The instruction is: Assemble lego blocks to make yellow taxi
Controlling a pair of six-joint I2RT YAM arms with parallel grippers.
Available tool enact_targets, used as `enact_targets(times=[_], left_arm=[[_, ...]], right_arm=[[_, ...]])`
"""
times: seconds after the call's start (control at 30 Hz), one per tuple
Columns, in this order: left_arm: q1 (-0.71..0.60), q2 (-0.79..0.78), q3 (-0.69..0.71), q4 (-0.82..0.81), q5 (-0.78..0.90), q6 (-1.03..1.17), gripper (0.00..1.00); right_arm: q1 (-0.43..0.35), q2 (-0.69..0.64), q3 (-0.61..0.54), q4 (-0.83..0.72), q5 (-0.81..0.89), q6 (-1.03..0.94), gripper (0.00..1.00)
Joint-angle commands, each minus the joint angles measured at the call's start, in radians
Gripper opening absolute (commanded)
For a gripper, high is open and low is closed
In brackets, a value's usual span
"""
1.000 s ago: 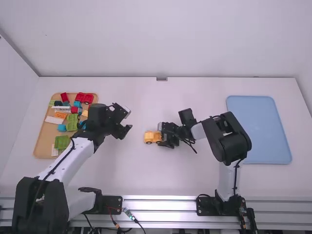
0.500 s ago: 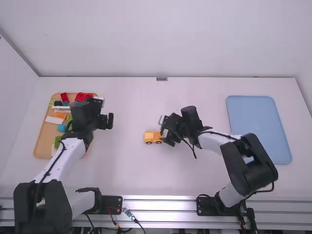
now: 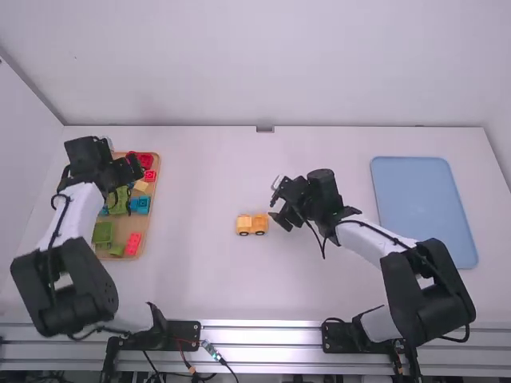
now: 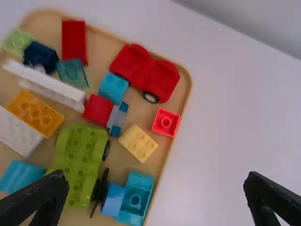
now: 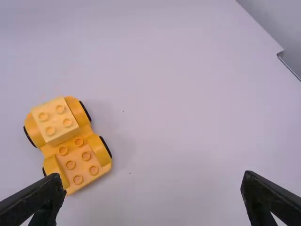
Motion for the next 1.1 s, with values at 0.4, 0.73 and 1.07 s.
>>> enact_targets(times=[0.4, 0.73, 1.07], left_arm=[[-0.002, 0.383, 0.382, -0.268, 0.036, -0.483, 0.99], [-0.012, 0.398, 0.340, -0.203, 0.051, -0.525, 0.90], [-0.022, 0.437, 0.340, -0.238, 0.024, -0.549, 0.78]], right_arm=[[-0.052, -0.018, -0.008, -0.009, 0.060, 0.010, 0.99], [-0.054, -0.018, -0.009, -0.009, 0.056, 0.011, 0.98], [-0.050, -0.018, -0.008, -0.009, 0.056, 0.010, 0.99]])
